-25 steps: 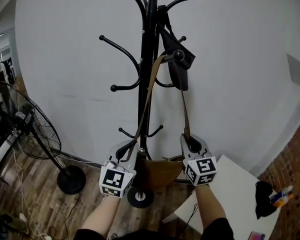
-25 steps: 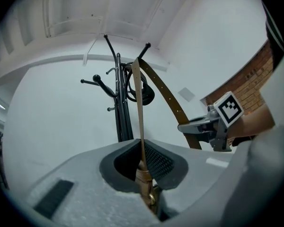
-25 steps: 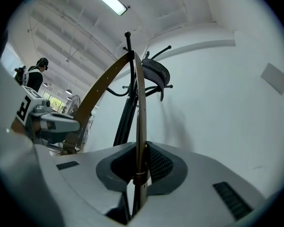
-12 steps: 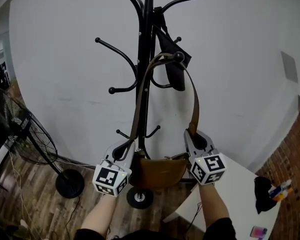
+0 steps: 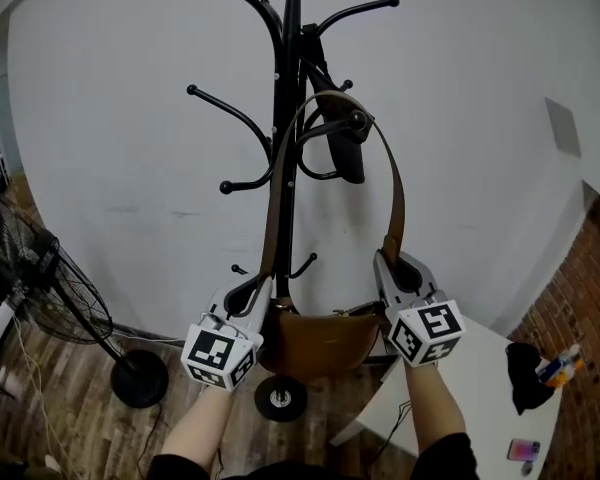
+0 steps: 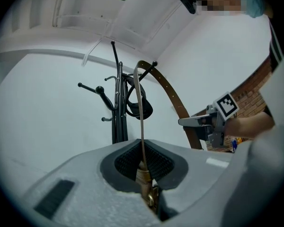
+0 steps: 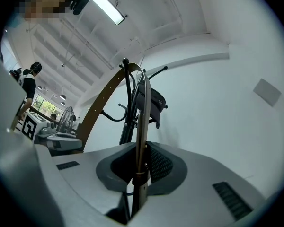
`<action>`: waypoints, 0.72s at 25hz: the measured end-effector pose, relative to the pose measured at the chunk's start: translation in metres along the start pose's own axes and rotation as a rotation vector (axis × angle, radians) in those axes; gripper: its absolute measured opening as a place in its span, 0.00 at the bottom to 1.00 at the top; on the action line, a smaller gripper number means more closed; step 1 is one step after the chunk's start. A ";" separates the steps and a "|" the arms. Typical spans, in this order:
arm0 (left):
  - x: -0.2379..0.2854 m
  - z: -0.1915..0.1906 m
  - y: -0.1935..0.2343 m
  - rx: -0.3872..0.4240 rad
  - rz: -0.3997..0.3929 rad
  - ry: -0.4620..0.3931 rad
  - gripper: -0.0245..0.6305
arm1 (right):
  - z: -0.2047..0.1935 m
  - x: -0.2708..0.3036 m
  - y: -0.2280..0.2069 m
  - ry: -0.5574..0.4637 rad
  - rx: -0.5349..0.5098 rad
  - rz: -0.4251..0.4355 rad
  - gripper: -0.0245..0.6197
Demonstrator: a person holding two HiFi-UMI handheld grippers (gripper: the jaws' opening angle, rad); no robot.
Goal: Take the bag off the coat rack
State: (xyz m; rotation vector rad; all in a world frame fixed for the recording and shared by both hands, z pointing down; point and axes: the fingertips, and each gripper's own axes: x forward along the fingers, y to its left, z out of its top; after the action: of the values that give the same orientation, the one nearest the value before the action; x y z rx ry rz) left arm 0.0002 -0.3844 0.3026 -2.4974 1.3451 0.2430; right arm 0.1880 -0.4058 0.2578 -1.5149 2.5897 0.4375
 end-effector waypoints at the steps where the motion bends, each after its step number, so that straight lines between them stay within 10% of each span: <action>1: -0.001 0.002 0.000 0.000 -0.005 -0.004 0.06 | 0.004 -0.002 0.001 -0.004 -0.002 -0.004 0.09; 18: -0.012 0.016 0.001 -0.014 -0.097 -0.026 0.06 | 0.024 -0.025 0.014 -0.018 0.001 -0.092 0.09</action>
State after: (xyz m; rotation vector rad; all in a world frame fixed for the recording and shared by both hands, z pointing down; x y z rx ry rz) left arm -0.0078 -0.3704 0.2910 -2.5535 1.2119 0.2631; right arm 0.1870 -0.3716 0.2439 -1.6148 2.4939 0.4380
